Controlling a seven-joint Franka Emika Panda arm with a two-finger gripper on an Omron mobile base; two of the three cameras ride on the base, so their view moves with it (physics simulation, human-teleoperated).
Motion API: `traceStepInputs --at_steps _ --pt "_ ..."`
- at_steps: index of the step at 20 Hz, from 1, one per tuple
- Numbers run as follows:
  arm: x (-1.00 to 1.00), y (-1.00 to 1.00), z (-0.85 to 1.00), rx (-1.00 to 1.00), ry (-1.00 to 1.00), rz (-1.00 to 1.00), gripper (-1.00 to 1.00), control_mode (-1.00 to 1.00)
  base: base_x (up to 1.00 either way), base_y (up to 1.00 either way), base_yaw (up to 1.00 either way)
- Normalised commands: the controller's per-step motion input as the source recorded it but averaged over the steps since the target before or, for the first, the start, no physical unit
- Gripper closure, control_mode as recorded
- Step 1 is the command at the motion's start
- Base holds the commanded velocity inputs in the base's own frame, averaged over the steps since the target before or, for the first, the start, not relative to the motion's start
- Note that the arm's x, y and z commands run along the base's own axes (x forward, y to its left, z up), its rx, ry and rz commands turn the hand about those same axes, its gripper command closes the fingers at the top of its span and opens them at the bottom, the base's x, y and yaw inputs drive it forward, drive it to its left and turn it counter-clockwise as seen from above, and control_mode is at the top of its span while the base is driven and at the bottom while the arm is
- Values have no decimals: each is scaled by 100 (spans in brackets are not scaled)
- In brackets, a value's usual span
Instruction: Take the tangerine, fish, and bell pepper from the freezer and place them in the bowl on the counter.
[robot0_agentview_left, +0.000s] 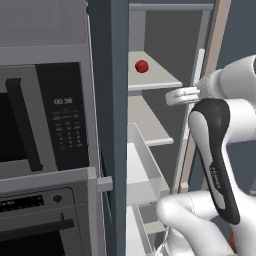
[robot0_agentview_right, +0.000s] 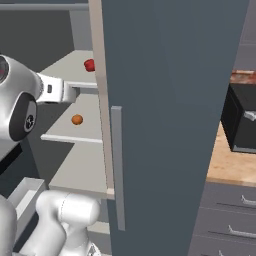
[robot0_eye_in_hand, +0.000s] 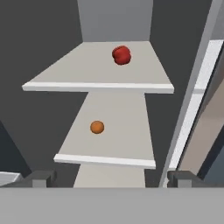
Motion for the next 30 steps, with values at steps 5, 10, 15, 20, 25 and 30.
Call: traceStepInputs --at_steps 5,10,15,20,25,30 --pt "41 12 32 0 0 0 -100 -100 0 0 0" --pt "57 7 15 0 0 0 -100 -100 0 0 0" --pt "52 1 1 0 0 0 -100 -100 0 0 0" --pt "63 3 0 0 0 0 -100 -100 0 0 0" --pt "63 3 -8 0 0 0 -100 -100 0 0 0" --pt "47 4 -20 0 0 -2 -100 -100 0 0 0"
